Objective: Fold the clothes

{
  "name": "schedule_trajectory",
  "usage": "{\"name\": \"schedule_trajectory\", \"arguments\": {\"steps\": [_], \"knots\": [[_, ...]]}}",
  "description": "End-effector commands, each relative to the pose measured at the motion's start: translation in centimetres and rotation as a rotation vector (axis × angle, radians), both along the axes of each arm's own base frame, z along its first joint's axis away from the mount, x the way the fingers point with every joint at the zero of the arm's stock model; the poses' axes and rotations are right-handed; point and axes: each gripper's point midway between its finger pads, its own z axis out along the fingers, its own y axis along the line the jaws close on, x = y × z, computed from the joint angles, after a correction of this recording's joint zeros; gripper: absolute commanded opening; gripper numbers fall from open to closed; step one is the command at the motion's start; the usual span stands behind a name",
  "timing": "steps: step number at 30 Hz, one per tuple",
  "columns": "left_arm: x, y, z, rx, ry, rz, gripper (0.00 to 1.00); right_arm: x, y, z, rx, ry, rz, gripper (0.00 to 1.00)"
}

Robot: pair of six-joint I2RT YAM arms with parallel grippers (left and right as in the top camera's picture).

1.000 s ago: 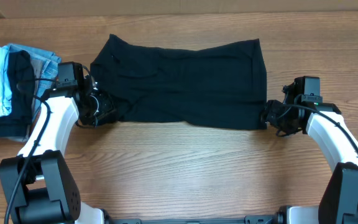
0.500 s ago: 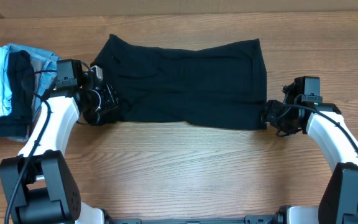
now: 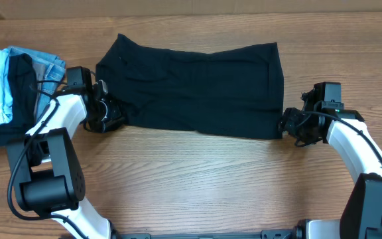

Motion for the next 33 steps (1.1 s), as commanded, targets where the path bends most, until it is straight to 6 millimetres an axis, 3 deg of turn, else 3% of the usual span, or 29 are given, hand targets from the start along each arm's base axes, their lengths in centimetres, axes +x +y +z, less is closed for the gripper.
{"name": "schedule_trajectory", "arguments": {"steps": [1,4,8,11,13,14,17,18,20,22,25,28,29,32,33], "knots": [[-5.8,1.6,-4.4,0.052,0.269,0.048,0.42,0.8,-0.6,0.5,-0.035,-0.021,-0.005,0.57],[-8.7,1.0,-4.1,0.033,0.39,0.041,0.24,0.8,-1.1,0.4,-0.065,-0.021,-0.014,0.58],[-12.0,1.9,-3.6,0.099,0.536,0.064,0.2,1.2,-1.3,0.5,-0.075,-0.036,-0.017,0.61],[-12.5,1.8,-3.3,0.094,0.556,0.062,0.18,1.8,-1.4,0.7,-0.077,-0.061,-0.018,0.62],[-11.7,1.8,-2.1,0.105,0.496,0.057,0.18,1.8,-1.4,0.7,-0.078,-0.063,-0.018,0.62],[-11.1,1.8,-1.3,0.11,0.458,0.057,0.18,1.9,-1.4,0.8,-0.078,-0.067,-0.018,0.62],[-7.6,2.5,4.6,0.151,0.175,0.082,0.24,2.4,-1.4,1.0,-0.079,-0.088,-0.019,0.62],[-6.0,2.7,7.5,0.17,0.036,0.094,0.34,2.7,-1.4,1.4,-0.078,-0.098,-0.018,0.62],[-4.4,2.7,10.6,0.174,-0.115,0.09,0.51,3.4,-1.4,2.4,-0.081,-0.114,-0.009,0.67],[-2.9,1.9,13.6,0.152,-0.262,0.037,0.64,4.7,-1.5,5.1,-0.094,-0.145,0.034,0.72],[-0.1,0.2,17.6,0.133,-0.417,-0.018,0.72,6.8,-1.7,11.7,-0.116,-0.212,0.063,0.85],[3.8,-1.6,19.4,0.111,-0.431,-0.062,0.78,7.6,-1.8,17.0,-0.136,-0.271,0.088,0.94],[5.4,-1.7,19.0,0.082,-0.405,-0.037,0.78,7.6,-1.8,17.6,-0.142,-0.276,0.099,0.95],[8.6,-1.6,16.4,0.042,-0.331,0.009,0.78,7.1,-1.7,17.3,-0.147,-0.257,0.121,0.96],[10.6,-1.7,13.6,0.041,-0.291,0.0,0.77,6.7,-1.7,17.1,-0.145,-0.237,0.124,0.97]]}}
